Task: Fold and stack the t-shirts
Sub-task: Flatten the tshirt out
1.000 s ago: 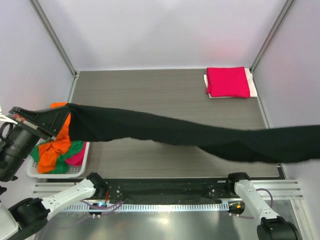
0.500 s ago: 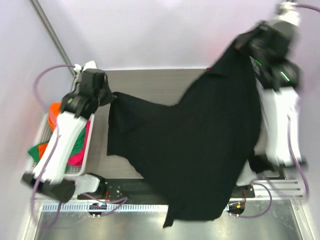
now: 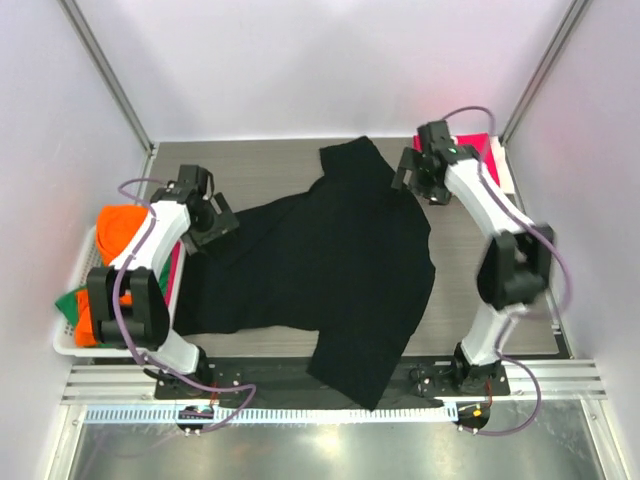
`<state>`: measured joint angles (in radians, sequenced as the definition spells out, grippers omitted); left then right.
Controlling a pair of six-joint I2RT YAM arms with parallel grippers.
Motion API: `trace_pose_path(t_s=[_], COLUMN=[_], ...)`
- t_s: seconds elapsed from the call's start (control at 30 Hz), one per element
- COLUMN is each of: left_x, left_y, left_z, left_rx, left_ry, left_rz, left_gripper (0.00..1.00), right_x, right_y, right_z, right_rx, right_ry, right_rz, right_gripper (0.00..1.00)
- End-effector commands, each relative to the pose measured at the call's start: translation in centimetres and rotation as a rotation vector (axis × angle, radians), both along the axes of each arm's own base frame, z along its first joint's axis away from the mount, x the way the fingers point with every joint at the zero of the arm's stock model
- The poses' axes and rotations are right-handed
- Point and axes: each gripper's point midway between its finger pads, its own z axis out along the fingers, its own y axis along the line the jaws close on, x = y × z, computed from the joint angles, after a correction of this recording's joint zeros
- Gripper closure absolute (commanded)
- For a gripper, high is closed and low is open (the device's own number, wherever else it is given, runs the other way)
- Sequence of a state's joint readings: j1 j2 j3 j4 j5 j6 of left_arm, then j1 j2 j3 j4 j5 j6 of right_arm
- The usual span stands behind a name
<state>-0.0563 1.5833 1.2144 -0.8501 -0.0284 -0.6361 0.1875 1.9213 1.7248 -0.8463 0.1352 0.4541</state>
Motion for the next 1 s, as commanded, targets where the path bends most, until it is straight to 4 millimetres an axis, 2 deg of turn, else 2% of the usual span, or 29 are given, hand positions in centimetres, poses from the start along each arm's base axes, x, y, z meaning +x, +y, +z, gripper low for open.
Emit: trace_pose_path(t_s=[0.0, 0.03, 0.07, 0.1, 0.13, 0.17, 0.2, 0.23, 0.3, 0.33, 0.37, 0.4, 0.5, 0.6, 0.63, 0.7, 0.73, 0.77, 0.8, 0.87, 0.93, 0.97], left_x=[1.2, 1.2, 1.1, 1.0, 0.9, 0.8, 0.6, 0.5, 0.1, 0.0, -0.1, -0.6, -0.9, -1.2, -1.2, -1.2, -1.2, -1.2, -1.3, -1.5, -1.7, -1.9], left_y=[0.6, 0.6, 0.6, 0.7, 0.7, 0.5, 0.4, 0.3, 0.1, 0.0, -0.1, -0.1, -0.2, -0.3, -0.3, -0.4, -0.3, -0.3, -0.2, -0.1, -0.3, -0.3], left_z=[2.6, 2.6, 2.5, 2.2, 2.0, 1.7, 1.1, 0.7, -0.3, -0.8, -1.2, -1.8, -3.0, -3.7, -3.7, -3.7, -3.6, -3.6, -3.6, -3.8, -4.3, -4.5], left_rx=[0.034, 0.032, 0.031, 0.033, 0.032, 0.020, 0.016, 0.010, 0.018, 0.026, 0.037, 0.042, 0.057, 0.059, 0.063, 0.067, 0.075, 0.078, 0.082, 0.095, 0.097, 0.102], left_ry=[-0.133, -0.144, -0.153, -0.162, -0.166, -0.167, -0.158, -0.150, -0.131, -0.119, -0.114, -0.096, -0.077, -0.066, -0.068, -0.069, -0.071, -0.071, -0.072, -0.067, -0.056, -0.051], left_rz=[-0.027, -0.026, -0.025, -0.020, -0.015, -0.011, -0.008, -0.007, -0.011, -0.017, -0.018, -0.017, -0.010, -0.006, -0.004, -0.004, -0.007, -0.006, -0.006, -0.007, -0.012, -0.010], left_gripper=[0.09, 0.09, 0.11, 0.13, 0.14, 0.17, 0.19, 0.22, 0.27, 0.29, 0.31, 0.32, 0.34, 0.35, 0.36, 0.36, 0.36, 0.37, 0.37, 0.38, 0.39, 0.40], right_x=[-2.1, -4.3, -4.8, -6.3, -8.3, -8.8, -9.6, -11.3, -12.2, -13.5, -13.6, -14.7, -15.9, -17.8, -19.1, -20.4, -22.1, -22.8, -22.4, -24.2, -23.4, -24.1], right_y=[2.9, 3.7, 5.3, 7.1, 7.6, 9.0, 9.6, 9.5, 10.3, 10.2, 10.4, 10.4, 9.8, 8.2, 6.9, 4.8, 3.6, 2.9, 2.0, 1.0, 0.2, -0.3], right_z=[10.5, 6.6, 6.2, 6.1, 2.5, 2.2, 1.3, -1.1, -2.1, -3.6, -3.8, -5.1, -6.8, -9.9, -11.7, -13.8, -15.3, -15.9, -15.5, -15.8, -14.2, -14.0], right_rx=[0.158, 0.176, 0.238, 0.302, 0.326, 0.397, 0.425, 0.444, 0.500, 0.513, 0.533, 0.542, 0.532, 0.504, 0.472, 0.467, 0.461, 0.464, 0.501, 0.469, 0.451, 0.426], right_ry=[-0.366, -0.290, -0.317, -0.318, -0.241, -0.253, -0.240, -0.190, -0.180, -0.142, -0.150, -0.115, -0.070, 0.008, 0.047, 0.103, 0.151, 0.169, 0.142, 0.183, 0.099, 0.110], right_rz=[0.027, 0.043, 0.079, 0.099, 0.105, 0.144, 0.148, 0.133, 0.154, 0.142, 0.149, 0.149, 0.111, 0.004, -0.051, -0.180, -0.228, -0.263, -0.293, -0.347, -0.366, -0.387], right_gripper=[0.00, 0.00, 0.00, 0.00, 0.00, 0.00, 0.00, 0.00, 0.00, 0.00, 0.01, 0.01, 0.01, 0.01, 0.01, 0.01, 0.01, 0.01, 0.02, 0.02, 0.02, 0.02])
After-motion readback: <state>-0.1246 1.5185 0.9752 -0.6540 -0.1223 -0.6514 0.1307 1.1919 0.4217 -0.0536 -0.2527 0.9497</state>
